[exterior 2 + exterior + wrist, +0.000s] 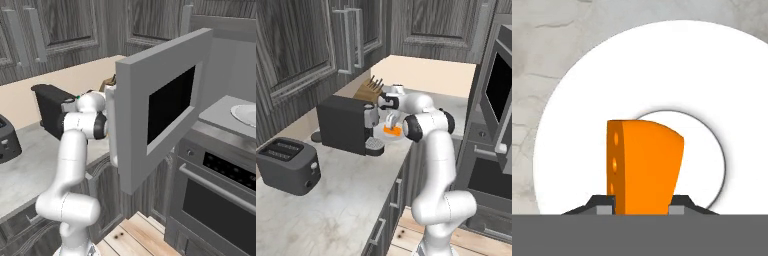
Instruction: Pick the cheese from the counter and place it in the microwave.
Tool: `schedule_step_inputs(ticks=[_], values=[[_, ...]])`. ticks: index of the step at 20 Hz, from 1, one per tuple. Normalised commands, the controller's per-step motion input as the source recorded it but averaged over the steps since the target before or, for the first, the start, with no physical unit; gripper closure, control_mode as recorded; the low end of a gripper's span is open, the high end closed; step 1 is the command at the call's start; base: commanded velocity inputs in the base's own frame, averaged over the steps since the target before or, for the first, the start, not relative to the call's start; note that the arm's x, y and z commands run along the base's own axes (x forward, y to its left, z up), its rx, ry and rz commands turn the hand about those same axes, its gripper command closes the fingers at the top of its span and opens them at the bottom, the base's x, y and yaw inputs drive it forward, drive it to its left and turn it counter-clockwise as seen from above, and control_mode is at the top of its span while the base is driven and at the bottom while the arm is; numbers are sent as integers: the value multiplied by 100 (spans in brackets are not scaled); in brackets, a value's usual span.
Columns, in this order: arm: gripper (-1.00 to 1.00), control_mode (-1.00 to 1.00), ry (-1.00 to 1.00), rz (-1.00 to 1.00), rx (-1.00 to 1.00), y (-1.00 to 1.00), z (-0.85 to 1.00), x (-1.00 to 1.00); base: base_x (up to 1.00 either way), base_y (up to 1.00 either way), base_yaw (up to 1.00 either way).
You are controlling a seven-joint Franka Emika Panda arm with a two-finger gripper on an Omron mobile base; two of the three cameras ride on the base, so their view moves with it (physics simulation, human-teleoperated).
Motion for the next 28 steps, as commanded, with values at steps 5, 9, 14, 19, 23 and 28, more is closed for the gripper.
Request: schedule_step_inputs(ticks=[5,9,14,19,23,28], values=[[100,-100,-6,0,0,-14,26,-68,0,0,0],[100,-100,-19,-3,0,-12,27,-99,0,0,0],[100,-100,-26,-11,0,-19,64,-98,0,0,0],[100,-100,-18,-18,0,0,75,-100,0,0,0],[100,-100,0,-25,0,0,93,-100,0,0,0],[100,-100,0,-28,0,-4,90,-100,0,0,0]])
